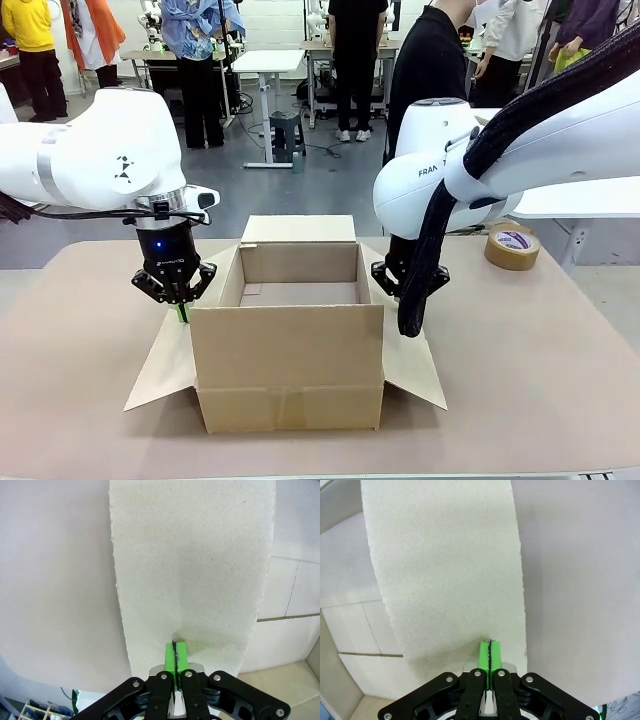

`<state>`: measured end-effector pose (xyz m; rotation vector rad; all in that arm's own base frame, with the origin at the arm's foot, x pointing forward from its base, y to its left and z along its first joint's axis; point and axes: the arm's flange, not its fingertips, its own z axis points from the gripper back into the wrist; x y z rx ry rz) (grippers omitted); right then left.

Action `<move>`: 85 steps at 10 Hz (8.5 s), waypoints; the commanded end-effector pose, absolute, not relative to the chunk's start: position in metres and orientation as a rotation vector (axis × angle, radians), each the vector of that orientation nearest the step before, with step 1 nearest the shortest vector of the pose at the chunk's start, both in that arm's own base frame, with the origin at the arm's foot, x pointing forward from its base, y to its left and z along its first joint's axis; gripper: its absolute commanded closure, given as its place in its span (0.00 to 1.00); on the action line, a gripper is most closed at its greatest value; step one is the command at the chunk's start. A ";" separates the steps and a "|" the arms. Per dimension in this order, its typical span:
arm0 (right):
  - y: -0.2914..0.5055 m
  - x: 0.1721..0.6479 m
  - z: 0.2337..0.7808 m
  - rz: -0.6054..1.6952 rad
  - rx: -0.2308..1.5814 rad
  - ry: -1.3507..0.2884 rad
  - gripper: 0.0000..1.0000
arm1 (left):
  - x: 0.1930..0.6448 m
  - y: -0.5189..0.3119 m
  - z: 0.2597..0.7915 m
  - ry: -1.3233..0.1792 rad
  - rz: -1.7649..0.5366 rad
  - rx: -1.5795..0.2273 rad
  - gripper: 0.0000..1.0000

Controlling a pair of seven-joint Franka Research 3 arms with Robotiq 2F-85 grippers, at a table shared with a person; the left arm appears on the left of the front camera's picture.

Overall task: Wrap the clocks to prevent damage.
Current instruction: Once the human has placed the objects inside and stepped back, release both hands from the side flaps of the Package Box.

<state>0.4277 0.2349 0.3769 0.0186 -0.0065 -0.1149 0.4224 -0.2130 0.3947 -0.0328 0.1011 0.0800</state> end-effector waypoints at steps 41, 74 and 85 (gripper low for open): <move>0.235 0.427 0.377 -0.119 0.019 -0.008 0.99 | 0.421 -0.213 0.395 0.107 0.077 -0.028 1.00; 0.202 0.408 0.459 0.416 -0.091 -0.003 0.99 | 0.412 -0.201 0.473 0.077 -0.465 0.079 1.00; 0.091 0.367 0.531 1.276 -0.045 0.133 0.99 | 0.377 -0.145 0.540 0.244 -1.367 -0.141 1.00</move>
